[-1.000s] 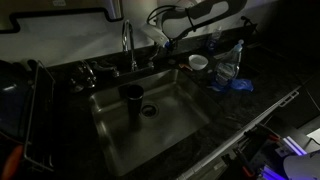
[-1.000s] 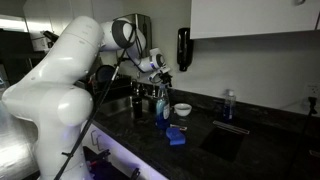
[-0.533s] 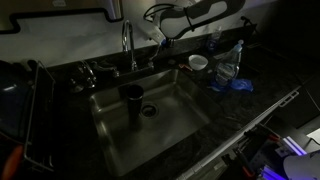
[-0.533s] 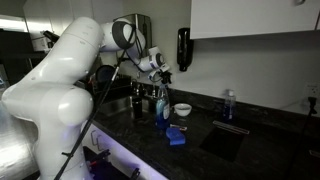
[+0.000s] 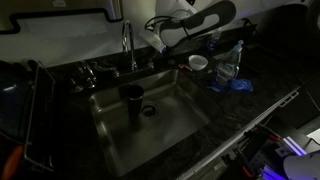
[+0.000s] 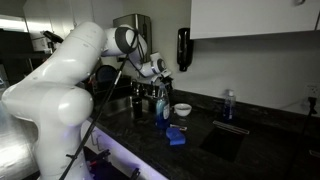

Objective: Turn on the faucet of the sink.

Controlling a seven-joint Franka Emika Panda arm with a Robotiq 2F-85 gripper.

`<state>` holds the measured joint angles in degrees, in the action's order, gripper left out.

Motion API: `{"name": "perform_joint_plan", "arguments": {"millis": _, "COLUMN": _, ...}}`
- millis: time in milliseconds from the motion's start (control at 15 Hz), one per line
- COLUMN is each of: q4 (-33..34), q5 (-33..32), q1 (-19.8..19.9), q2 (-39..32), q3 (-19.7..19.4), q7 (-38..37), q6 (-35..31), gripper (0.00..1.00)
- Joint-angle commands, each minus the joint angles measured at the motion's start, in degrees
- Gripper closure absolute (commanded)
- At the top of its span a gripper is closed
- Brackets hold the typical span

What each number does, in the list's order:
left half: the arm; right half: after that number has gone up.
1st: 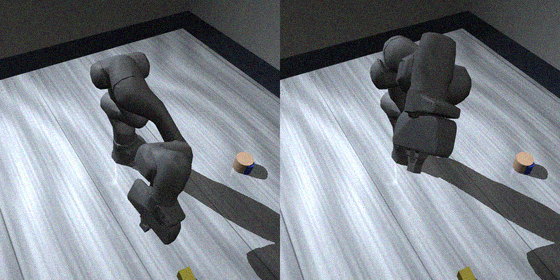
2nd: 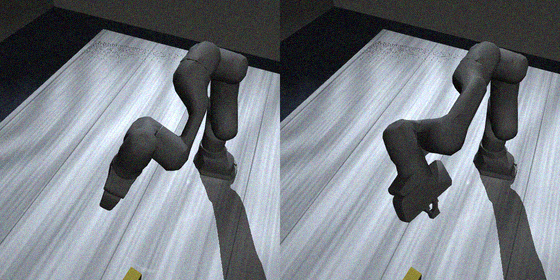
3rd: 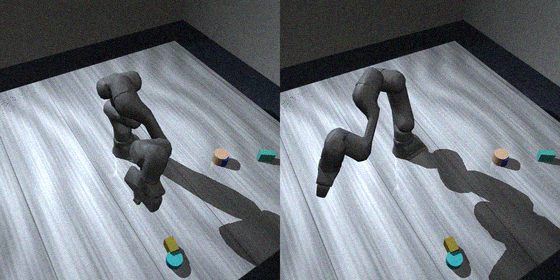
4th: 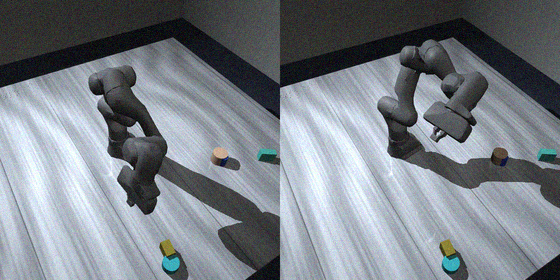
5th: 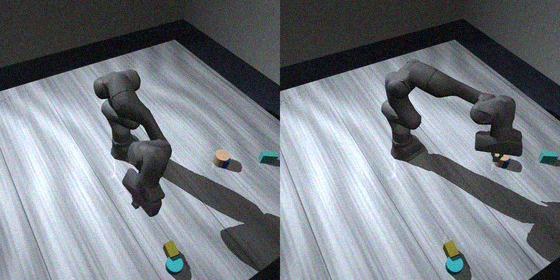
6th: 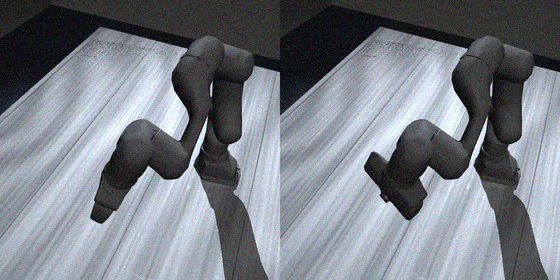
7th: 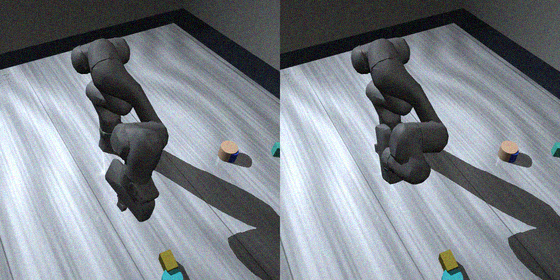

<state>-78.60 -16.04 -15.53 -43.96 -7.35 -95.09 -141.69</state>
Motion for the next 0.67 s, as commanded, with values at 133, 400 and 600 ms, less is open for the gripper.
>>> {"name": "perform_joint_plan", "arguments": {"millis": 133, "q4": 2.24, "q5": -0.84, "q1": -1.74, "q2": -1.26, "q3": -2.42, "q7": 0.38, "q6": 4.96, "gripper": 0.0}}
{"name": "perform_joint_plan", "arguments": {"millis": 400, "q4": 3.03, "q5": -2.67, "q1": -2.42, "q2": -1.33, "q3": -3.17, "q7": 0.84, "q6": 12.79, "gripper": 0.0}}
{"name": "perform_joint_plan", "arguments": {"millis": 600, "q4": 4.06, "q5": -3.13, "q1": -2.03, "q2": -1.25, "q3": -2.34, "q7": 2.18, "q6": 17.1, "gripper": 0.0}}
